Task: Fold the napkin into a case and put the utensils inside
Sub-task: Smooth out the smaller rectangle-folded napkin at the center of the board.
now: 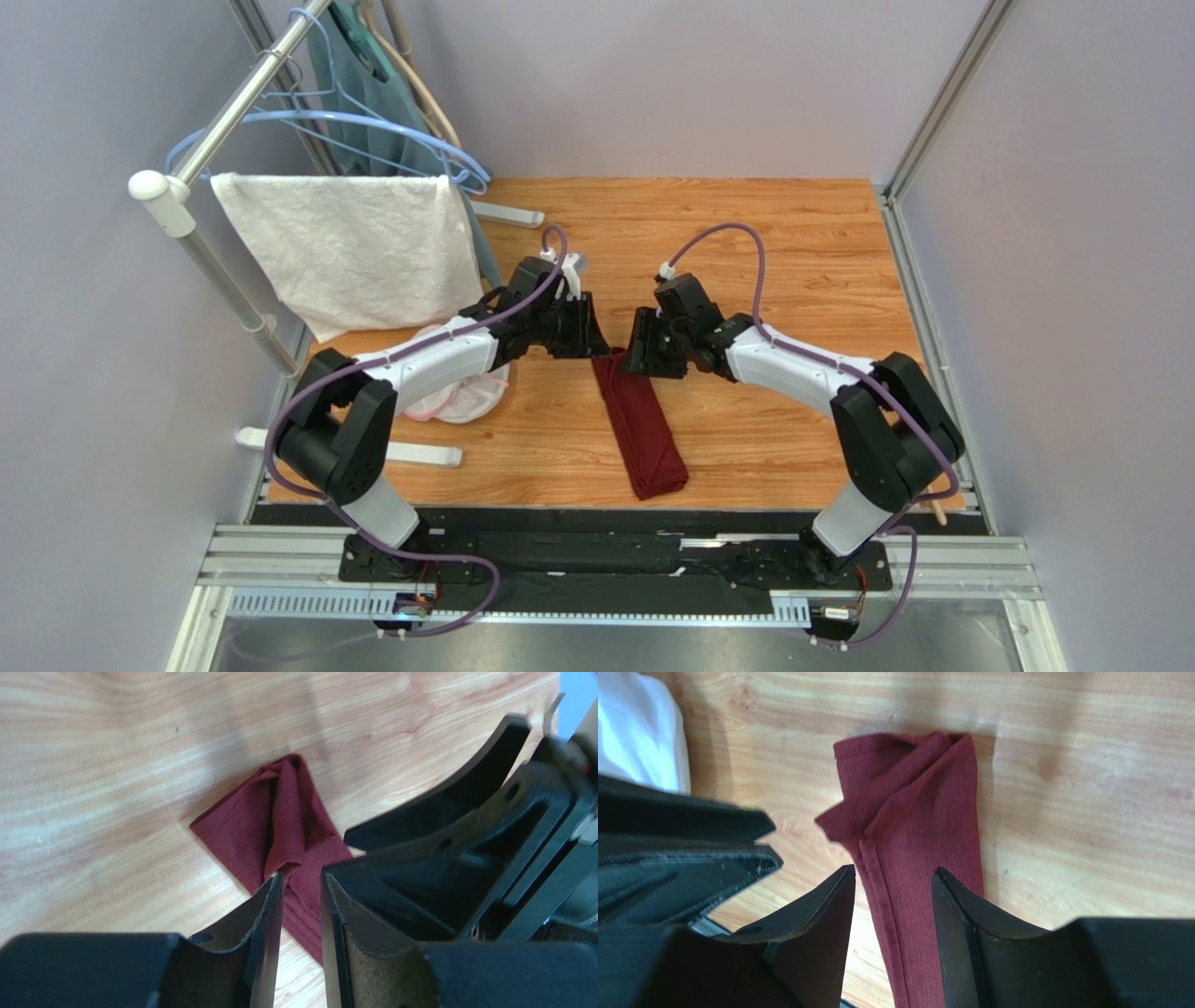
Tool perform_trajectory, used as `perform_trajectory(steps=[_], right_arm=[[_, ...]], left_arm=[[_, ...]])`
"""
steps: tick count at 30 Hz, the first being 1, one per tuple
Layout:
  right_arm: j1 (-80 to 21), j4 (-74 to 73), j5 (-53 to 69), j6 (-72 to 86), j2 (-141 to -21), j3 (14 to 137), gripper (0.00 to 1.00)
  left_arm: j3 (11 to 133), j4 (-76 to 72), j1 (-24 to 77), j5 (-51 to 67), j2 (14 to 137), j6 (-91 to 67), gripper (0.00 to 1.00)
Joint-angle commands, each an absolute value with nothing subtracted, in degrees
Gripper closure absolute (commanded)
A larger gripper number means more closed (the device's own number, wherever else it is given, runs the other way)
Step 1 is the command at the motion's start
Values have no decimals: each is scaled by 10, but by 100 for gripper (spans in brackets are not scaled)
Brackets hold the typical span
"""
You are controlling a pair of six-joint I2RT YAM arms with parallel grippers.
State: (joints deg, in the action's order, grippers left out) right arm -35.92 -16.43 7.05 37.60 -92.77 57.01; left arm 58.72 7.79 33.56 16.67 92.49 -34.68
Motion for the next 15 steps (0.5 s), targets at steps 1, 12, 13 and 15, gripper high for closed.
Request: perform_trajectory(steps=[1,12,13,15], right_arm=[[-353,-136,64,369,-952,609,54],[-348,-128,76,356,-984,637,61],[-347,-123,81,355,-985,639,62],[-347,-122,87,352,-991,642,67]], left_arm=[[566,53,328,176,914,-359,71],[558,11,316,233,961,-369,68],[565,9,316,236,974,-371,69],[572,8,316,239,985,-369,71]])
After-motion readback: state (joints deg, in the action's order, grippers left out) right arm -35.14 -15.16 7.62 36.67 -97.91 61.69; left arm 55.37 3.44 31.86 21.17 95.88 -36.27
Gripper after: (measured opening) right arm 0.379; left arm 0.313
